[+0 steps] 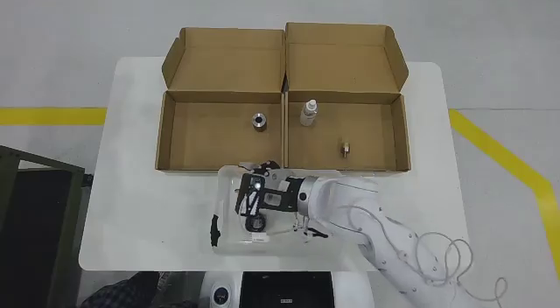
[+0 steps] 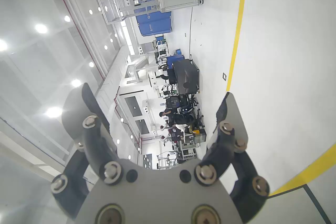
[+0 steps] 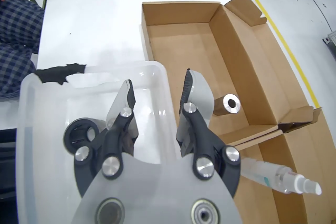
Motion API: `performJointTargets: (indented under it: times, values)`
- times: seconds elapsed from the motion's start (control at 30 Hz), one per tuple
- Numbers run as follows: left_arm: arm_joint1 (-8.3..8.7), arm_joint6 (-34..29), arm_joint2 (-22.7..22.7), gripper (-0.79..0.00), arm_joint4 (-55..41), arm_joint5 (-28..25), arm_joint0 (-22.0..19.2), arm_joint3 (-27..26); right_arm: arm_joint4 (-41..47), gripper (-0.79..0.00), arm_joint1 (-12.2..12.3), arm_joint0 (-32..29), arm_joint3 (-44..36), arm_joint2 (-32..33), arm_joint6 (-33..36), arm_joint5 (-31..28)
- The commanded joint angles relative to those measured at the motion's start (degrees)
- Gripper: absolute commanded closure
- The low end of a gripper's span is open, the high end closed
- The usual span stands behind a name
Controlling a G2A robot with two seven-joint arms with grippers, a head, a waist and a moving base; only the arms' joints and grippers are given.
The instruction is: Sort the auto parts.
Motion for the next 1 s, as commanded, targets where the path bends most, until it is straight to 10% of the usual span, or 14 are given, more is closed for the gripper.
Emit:
performJointTargets:
  times: [0.0, 0.97]
  values:
    - [0.0, 0.0, 0.0, -0.785, 0.0, 0.0, 0.0, 0.0, -0.9, -0.342, 0.6, -2.5, -1.7, 1.0, -0.6, -1.5]
    - [0.0, 0.0, 0.0, -0.785, 0.0, 0.0, 0.0, 0.0, -10.3, -0.372, 4.5, -13.1, -3.3, 3.1, -6.6, -9.3]
